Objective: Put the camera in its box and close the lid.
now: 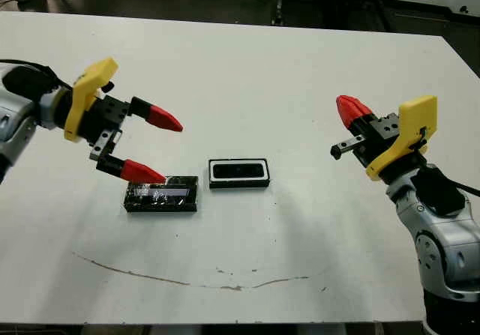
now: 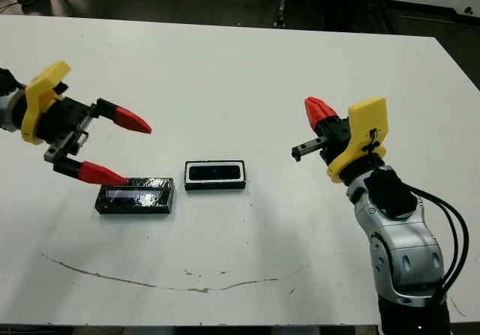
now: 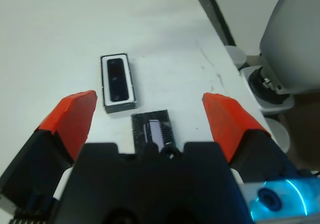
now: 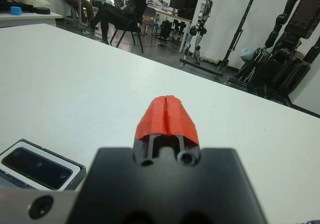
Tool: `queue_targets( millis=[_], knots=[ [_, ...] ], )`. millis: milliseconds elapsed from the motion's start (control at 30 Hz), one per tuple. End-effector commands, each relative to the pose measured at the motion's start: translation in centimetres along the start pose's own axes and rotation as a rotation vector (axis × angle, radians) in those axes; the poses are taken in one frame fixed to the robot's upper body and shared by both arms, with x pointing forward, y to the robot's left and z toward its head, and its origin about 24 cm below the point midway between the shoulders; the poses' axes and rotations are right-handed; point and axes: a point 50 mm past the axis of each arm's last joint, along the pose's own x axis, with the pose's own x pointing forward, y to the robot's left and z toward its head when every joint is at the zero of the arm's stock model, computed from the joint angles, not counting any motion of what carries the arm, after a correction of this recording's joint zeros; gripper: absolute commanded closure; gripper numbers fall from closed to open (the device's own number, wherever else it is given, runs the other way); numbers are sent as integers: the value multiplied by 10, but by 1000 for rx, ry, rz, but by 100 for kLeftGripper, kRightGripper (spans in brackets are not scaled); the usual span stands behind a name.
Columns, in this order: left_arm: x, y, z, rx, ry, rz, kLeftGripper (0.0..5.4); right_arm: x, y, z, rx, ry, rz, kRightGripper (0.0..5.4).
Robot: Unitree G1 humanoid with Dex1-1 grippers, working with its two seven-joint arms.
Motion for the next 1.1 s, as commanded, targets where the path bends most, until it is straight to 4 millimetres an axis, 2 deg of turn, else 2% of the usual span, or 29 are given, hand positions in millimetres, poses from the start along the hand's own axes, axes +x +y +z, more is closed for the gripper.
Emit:
queue_targets(
  millis=[33, 367, 733, 1100],
  knots=[
    [-2, -7, -7, -23, 33, -10, 0, -1, -3, -3, -15, 24, -13, 538],
    [-8, -18, -15, -137, 77, 39, 0, -2, -4, -5, -13, 41, -16, 538],
    [1, -19, -34, -186, 122, 95, 0, -3, -4, -6, -20, 46, -12, 538],
    [10, -24, -42, -253, 154, 113, 0, -3, -4, -7, -19, 48, -8, 538]
  ],
)
